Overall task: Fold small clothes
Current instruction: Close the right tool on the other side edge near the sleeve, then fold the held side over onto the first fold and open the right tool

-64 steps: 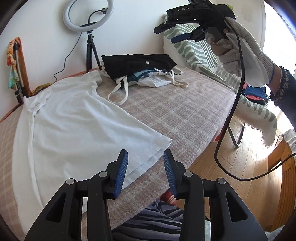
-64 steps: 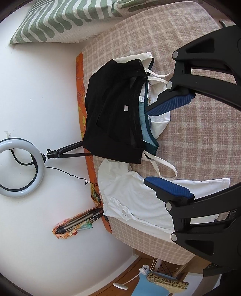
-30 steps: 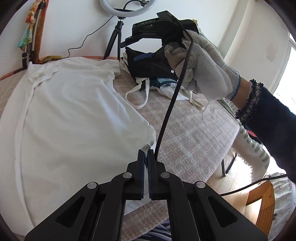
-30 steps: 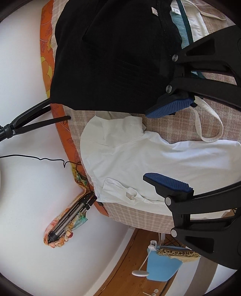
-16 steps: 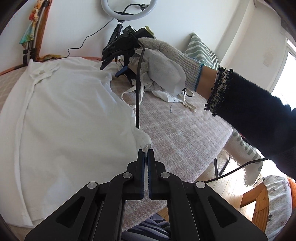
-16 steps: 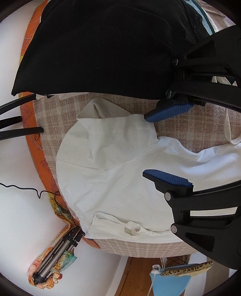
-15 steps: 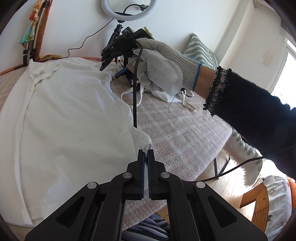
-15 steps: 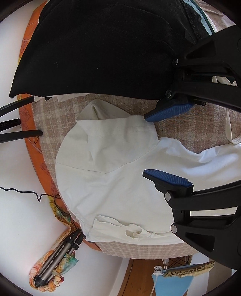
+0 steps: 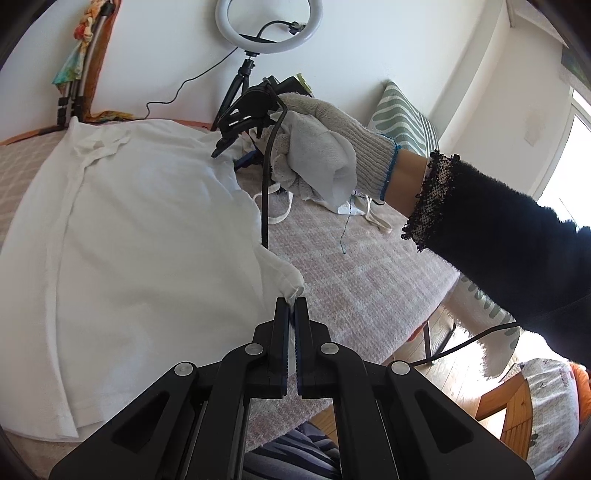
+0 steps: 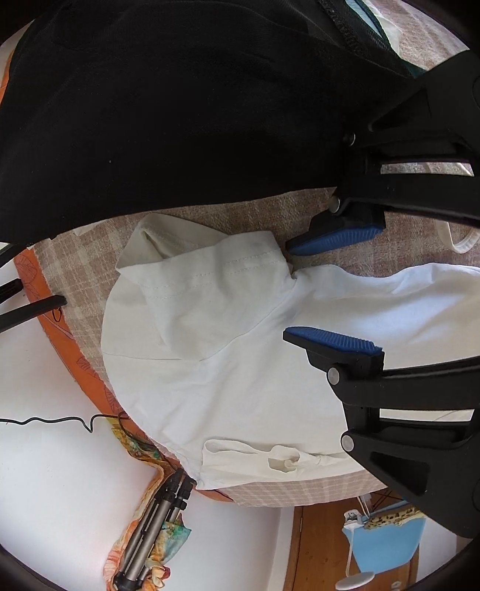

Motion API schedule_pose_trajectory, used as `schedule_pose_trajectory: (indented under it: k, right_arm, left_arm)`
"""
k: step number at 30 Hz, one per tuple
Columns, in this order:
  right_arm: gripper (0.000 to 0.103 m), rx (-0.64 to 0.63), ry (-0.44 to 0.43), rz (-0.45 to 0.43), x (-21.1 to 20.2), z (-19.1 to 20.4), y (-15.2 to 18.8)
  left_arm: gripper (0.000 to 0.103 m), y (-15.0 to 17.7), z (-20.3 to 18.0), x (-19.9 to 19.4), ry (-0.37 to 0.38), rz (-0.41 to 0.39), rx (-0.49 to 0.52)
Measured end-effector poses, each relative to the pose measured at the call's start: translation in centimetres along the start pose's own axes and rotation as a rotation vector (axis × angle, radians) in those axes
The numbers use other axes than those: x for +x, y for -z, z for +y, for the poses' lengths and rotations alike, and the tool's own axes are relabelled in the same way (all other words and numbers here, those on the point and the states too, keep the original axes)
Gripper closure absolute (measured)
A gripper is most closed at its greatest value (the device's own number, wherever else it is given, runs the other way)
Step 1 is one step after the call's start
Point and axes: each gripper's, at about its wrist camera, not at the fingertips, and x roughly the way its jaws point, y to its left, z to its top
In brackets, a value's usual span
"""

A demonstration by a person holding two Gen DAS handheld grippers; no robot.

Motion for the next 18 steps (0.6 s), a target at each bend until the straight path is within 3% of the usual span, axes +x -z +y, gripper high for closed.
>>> schedule_pose_trajectory:
  k: [1,2,6,11,18]
  right_arm:
    - [0.088,-0.012,0.01,-0.007,0.1,0.1,-0.1]
    - [0.092,-0.02,0.012,-0.015,0.0,0.3,-0.2]
    - [0.094,-0.08,0.038,-0.082,-1.6,2.2,-0.1]
    - [0.094,-0.307,0.139,-0.148,-3.4,8.7,1.1]
    - [0.094,-0.546,0.244,-0.15,-1.0,17.1,3.5]
  left_arm:
    - [0.102,0.0,0.1,-0.1,-0.001,-0.003,-0.002]
    - [0.102,0.0,0.3,-0.3,-0.001,-0.006,-0.007]
    - [0.102,0.2,0.7,-0.7,0.0,-0.013,-0.027]
    - [0.102,1.0,1.1,-1.5,0.002,-0.014,-0.041]
    - [0.102,1.9,2.9,-3.3,-0.029,-0.024,-0.091]
